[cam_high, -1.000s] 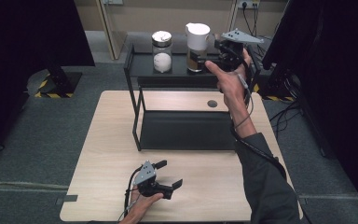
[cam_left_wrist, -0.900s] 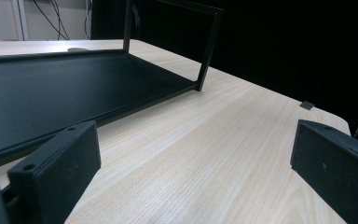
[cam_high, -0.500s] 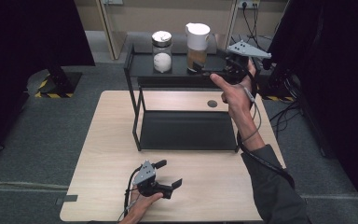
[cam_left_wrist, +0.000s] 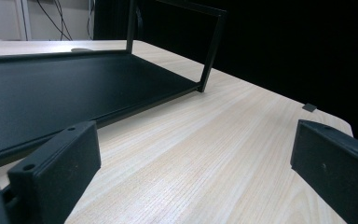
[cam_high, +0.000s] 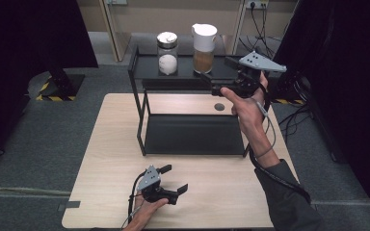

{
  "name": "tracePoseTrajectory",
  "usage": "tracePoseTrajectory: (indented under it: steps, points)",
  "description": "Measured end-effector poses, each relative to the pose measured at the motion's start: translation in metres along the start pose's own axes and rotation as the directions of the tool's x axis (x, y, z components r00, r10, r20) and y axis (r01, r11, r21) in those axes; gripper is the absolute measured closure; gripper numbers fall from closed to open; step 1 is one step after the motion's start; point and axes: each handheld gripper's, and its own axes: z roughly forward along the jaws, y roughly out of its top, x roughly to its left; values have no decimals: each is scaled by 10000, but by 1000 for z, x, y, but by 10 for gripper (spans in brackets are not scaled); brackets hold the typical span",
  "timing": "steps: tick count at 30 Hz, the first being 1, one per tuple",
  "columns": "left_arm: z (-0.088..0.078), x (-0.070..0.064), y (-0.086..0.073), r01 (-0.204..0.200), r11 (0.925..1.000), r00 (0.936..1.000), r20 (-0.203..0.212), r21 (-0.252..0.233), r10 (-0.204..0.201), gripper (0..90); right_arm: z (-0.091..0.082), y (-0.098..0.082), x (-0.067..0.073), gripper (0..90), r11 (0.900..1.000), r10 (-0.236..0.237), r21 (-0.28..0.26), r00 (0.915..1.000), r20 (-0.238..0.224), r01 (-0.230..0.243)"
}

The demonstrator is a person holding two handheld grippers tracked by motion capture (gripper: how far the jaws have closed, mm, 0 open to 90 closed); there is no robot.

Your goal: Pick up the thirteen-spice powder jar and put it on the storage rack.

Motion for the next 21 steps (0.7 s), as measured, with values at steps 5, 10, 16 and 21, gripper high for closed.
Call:
tracePoseTrajectory:
  steps: [5,10,16,21]
  points:
    - [0,0,0,24,10000,10000,-12,-30,-24,10,-7,-9,2,4,10000,-80,-1,10000,-21,80]
    - [0,0,-1,34,10000,10000,-22,-57,-34,9,-12,-22,2,4,10000,-98,-11,9999,-102,98]
    - [0,0,-1,30,10000,10000,-25,-90,-30,9,-19,-33,7,4,9996,-271,-91,9996,-99,270]
    - [0,0,-1,24,10000,10000,-24,-96,-25,9,-27,-46,10,4,9995,-275,-147,9990,-342,270]
